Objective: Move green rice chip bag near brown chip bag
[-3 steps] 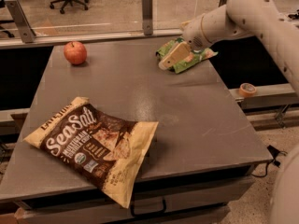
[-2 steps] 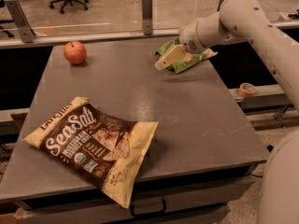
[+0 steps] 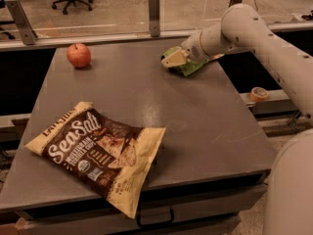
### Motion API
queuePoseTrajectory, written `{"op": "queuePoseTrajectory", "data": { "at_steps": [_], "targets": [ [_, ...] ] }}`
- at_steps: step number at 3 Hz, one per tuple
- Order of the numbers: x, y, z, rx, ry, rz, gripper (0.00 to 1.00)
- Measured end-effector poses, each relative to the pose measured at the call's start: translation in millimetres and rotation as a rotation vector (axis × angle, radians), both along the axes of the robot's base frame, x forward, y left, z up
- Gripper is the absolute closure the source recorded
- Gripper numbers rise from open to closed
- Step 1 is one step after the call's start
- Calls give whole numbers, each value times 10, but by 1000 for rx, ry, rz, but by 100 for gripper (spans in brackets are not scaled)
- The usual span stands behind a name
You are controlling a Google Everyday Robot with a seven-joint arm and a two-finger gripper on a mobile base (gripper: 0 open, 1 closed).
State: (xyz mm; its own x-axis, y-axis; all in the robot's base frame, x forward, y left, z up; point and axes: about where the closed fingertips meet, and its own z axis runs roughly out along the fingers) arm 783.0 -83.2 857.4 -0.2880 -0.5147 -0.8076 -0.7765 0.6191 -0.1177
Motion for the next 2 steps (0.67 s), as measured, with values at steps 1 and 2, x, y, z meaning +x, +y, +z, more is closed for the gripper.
{"op": "queuePoseTrajectory", "data": {
  "at_steps": [1, 2],
  "targets": [
    [-34, -63, -30, -1, 7, -34, 70],
    [-52, -82, 21, 3, 0, -39, 93]
  ]
}}
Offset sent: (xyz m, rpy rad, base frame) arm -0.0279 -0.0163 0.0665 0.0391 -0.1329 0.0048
